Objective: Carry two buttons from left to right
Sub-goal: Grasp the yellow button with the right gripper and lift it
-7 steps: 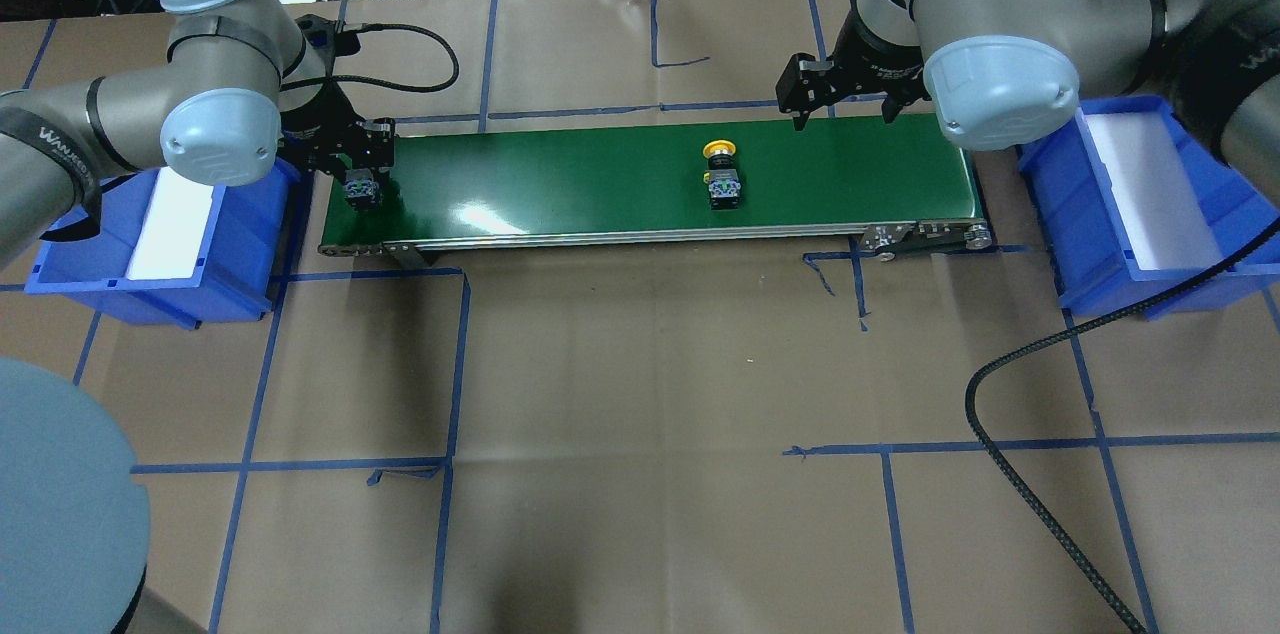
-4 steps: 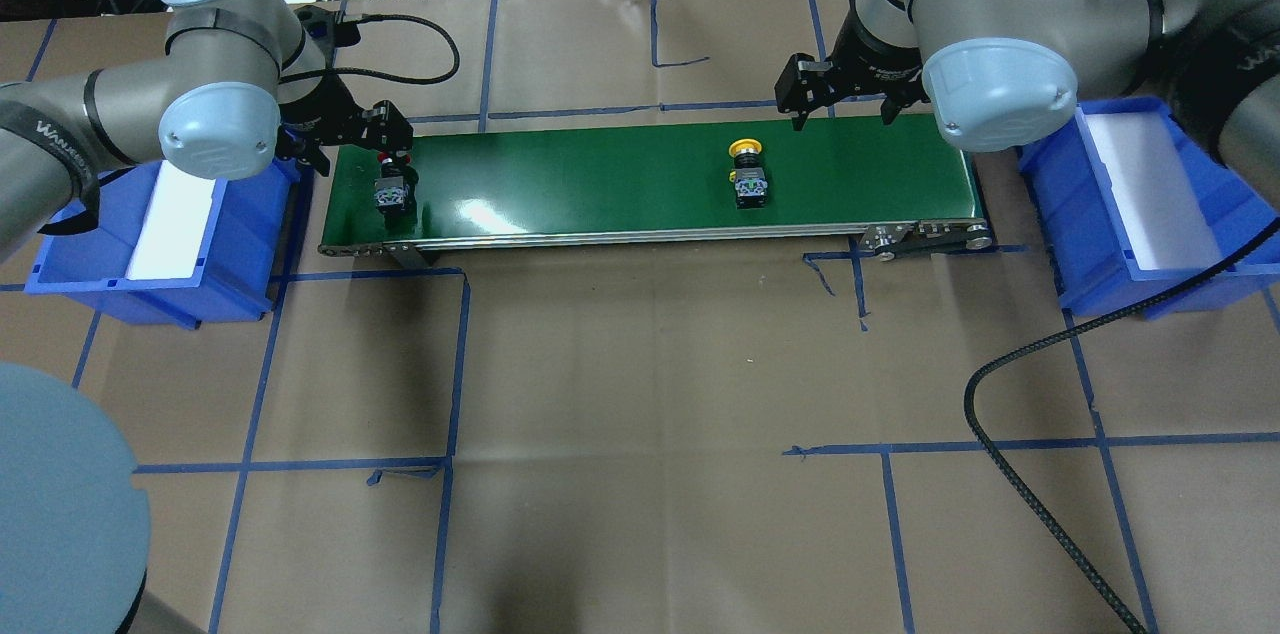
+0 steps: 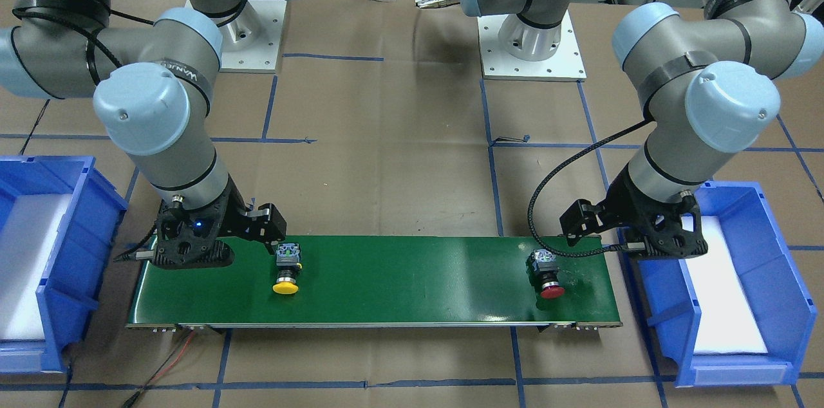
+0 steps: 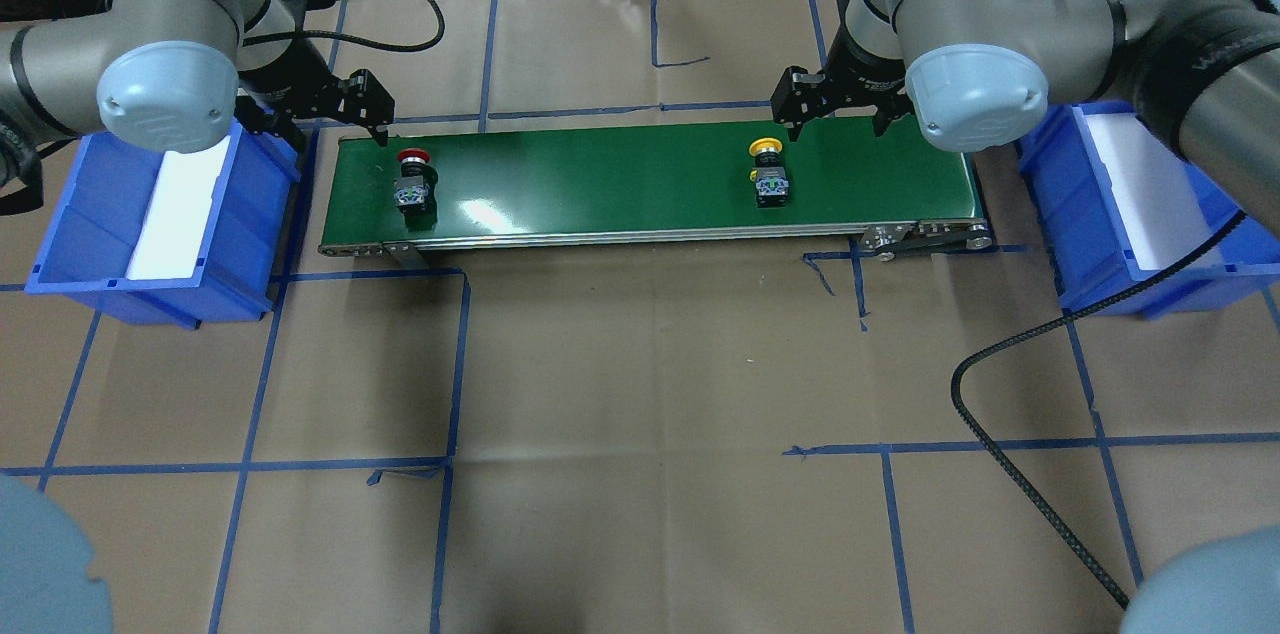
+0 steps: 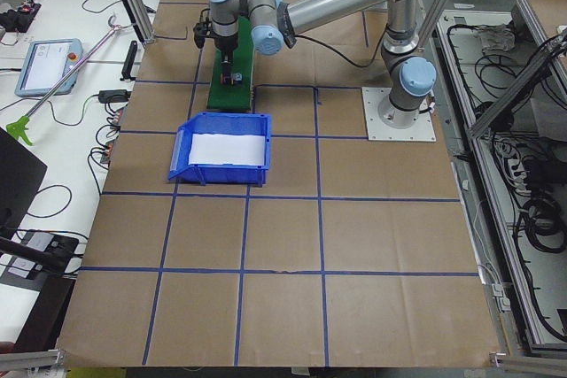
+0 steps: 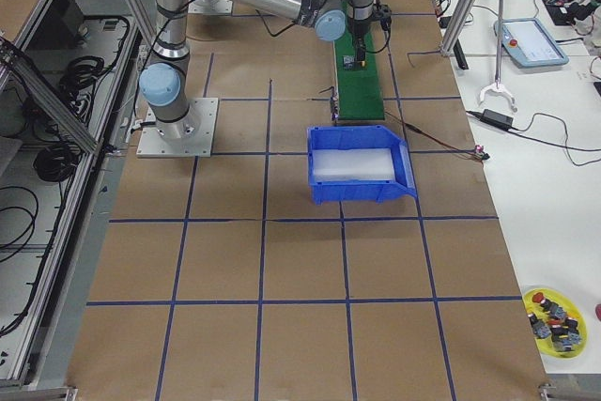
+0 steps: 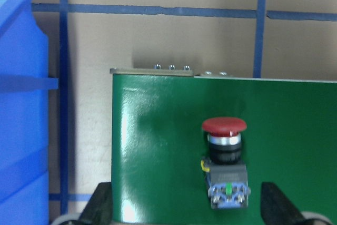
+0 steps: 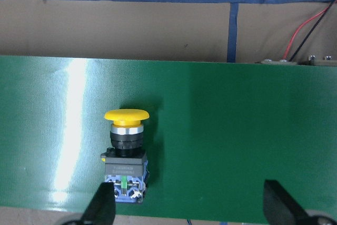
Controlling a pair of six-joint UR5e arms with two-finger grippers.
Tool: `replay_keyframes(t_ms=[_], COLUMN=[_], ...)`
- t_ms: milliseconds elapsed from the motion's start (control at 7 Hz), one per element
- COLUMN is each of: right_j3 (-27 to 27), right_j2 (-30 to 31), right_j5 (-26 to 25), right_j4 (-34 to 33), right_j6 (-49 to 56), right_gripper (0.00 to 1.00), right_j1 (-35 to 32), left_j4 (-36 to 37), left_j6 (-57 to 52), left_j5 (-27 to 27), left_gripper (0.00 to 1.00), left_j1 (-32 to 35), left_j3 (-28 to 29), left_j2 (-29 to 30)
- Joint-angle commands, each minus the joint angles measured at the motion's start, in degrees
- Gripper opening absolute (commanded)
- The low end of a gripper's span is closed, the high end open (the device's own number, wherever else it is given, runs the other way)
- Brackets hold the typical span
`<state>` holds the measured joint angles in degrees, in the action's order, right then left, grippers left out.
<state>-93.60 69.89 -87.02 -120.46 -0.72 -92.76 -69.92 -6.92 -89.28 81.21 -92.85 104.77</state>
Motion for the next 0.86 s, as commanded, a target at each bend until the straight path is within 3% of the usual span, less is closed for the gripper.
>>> replay_keyframes(t_ms=[0,286,571,714], right_j3=[0.00,-0.18,-0.53,-0.62], right_j2=[-2.65,-5.02,-6.87,-7.31], right_j5=[0.09,3.94,3.26,2.82], right_j4=[-1.88,-2.23,-2.49,-2.50], right_j6=[-0.42,-0.51,-0.24,0.10], right_gripper=[1.00,1.00,1.00,0.90], right_j1=[0.03,-0.14,0.03,0.03], left_j4=[-10.10,-15.57,-18.59,-18.59], left_j6=[1.46,4.54,4.55,4.46], left_j5=[0.07,-0.28,-0.20,0.06], left_gripper=[1.00,1.00,1.00,1.00], left_j1=[1.31,5.52,5.98,5.37], left_j3=[0.03,0.12,0.12,0.38], left_j2=[-7.26,-12.37,-14.68,-13.98])
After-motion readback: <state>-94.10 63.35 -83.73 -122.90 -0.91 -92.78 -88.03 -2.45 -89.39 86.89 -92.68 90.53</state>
